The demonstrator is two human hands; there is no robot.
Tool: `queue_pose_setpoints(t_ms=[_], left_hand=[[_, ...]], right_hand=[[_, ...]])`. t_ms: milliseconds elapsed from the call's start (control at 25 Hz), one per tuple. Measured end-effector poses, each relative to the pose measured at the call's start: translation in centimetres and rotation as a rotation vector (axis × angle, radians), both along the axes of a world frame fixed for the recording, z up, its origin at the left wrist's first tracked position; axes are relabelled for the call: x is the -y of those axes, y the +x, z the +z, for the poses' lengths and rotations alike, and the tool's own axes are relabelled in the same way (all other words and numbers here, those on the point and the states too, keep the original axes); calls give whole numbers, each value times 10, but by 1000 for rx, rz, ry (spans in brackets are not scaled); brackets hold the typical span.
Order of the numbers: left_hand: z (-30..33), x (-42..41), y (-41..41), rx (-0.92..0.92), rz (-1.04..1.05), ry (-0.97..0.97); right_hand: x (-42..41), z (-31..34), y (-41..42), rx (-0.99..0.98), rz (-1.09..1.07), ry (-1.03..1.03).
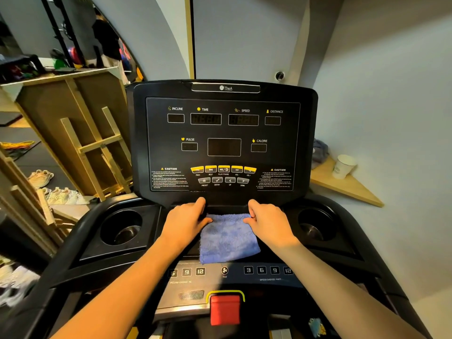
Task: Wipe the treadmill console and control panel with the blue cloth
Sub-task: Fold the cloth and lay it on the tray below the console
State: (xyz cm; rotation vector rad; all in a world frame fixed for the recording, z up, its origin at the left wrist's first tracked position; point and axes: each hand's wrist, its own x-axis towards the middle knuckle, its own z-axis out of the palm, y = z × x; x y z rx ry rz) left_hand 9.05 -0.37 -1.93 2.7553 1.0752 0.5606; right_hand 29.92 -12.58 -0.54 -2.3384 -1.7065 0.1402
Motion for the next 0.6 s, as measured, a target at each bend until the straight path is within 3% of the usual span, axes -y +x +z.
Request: queue_pose_setpoints(t_ms=[120, 240, 400, 600], left_hand=[[5, 5, -3, 35, 5, 42], [7, 12, -11, 123, -244, -52], [-5, 8, -18, -71, -380, -229], [-12, 3, -22, -173, -419, -117]], right_hand=[[2, 1, -1, 90, 51, 15], [1, 1, -3, 73, 248, 21], [1, -9, 3, -113, 430, -153], [11, -26, 9, -187, 396, -56]])
